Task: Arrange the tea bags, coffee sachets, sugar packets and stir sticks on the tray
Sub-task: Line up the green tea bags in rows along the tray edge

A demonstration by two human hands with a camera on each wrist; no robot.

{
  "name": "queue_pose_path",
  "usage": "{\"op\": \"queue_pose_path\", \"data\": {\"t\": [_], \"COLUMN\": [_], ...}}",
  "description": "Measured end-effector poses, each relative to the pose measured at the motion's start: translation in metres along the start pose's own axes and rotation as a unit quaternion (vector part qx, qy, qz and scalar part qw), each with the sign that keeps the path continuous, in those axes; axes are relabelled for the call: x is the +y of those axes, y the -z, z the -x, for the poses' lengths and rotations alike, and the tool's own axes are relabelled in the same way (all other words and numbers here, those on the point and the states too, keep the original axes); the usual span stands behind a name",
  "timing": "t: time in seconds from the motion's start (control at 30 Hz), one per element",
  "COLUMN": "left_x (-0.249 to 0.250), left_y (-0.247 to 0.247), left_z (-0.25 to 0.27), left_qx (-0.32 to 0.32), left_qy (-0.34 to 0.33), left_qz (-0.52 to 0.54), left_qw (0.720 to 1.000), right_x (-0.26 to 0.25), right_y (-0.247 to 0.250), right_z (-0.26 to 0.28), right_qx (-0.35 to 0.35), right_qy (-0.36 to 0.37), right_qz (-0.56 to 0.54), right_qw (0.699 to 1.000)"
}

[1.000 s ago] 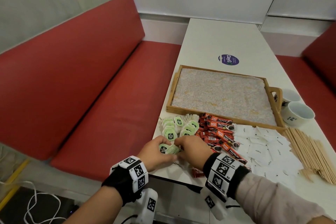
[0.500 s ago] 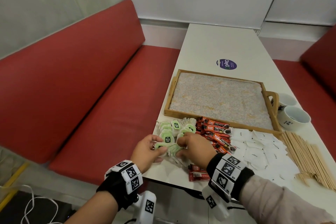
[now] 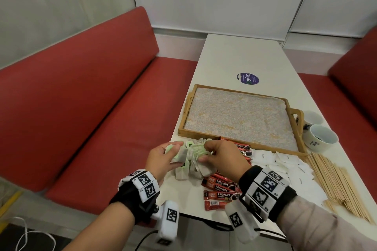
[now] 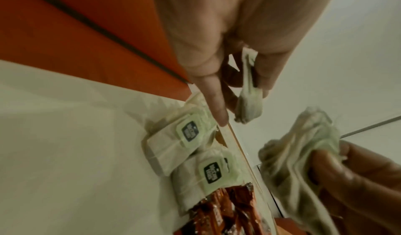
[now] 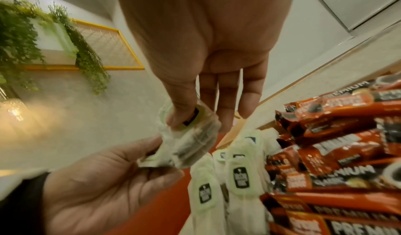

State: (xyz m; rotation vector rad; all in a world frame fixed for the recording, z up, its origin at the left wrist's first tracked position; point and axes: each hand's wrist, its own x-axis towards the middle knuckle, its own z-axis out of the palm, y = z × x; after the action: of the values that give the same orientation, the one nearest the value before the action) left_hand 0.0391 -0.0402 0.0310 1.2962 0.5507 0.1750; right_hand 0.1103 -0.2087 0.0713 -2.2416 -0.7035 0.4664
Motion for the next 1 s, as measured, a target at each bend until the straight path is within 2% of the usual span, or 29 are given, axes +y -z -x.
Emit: {"op": "queue_pose_path", "data": {"t": [0.13, 0.27, 0.4, 0.67, 0.73, 0.83, 0.9, 1.0], "left_x": [0.008, 0.012, 0.013, 0.020, 0.022, 0.022, 0.016, 0.011], "left_y": [-0.012, -0.026, -0.038, -0.054, -0.057, -0.063, -0.063, -0.069], "left_z": [-0.004, -0.006, -0.008, -0.008, -0.007, -0.003, 0.000, 0.002], "left_qx": [-0.007, 0.007, -0.001, -0.005, -0.037, -0.134, -0.177, -0.199], "left_qy": [-0.007, -0.024, -0.025, -0.015, 0.010, 0.061, 0.056, 0.033], "left_qz": [-0.021, -0.053, -0.064, -0.065, -0.023, 0.027, 0.016, 0.004], "left_qw": [1.000, 0.998, 0.998, 0.998, 0.999, 0.989, 0.982, 0.979], "right_x": [-0.011, -0.015, -0.013, -0.002, 0.000, 0.004, 0.007, 0.012], "right_y": [0.006, 0.007, 0.009, 0.017, 0.020, 0.025, 0.029, 0.036], "right_z": [-0.001, -0.004, -0.005, -0.007, -0.009, -0.012, -0.015, -0.015], "right_qx": [-0.009, -0.023, -0.053, -0.019, -0.003, 0.031, 0.051, 0.040], "right_qy": [0.018, 0.045, 0.056, 0.018, 0.016, 0.008, -0.009, -0.021], "right_qz": [-0.056, -0.007, -0.014, -0.102, -0.115, -0.148, -0.172, -0.194], "right_qw": [0.998, 0.999, 0.997, 0.994, 0.993, 0.988, 0.984, 0.980]}}
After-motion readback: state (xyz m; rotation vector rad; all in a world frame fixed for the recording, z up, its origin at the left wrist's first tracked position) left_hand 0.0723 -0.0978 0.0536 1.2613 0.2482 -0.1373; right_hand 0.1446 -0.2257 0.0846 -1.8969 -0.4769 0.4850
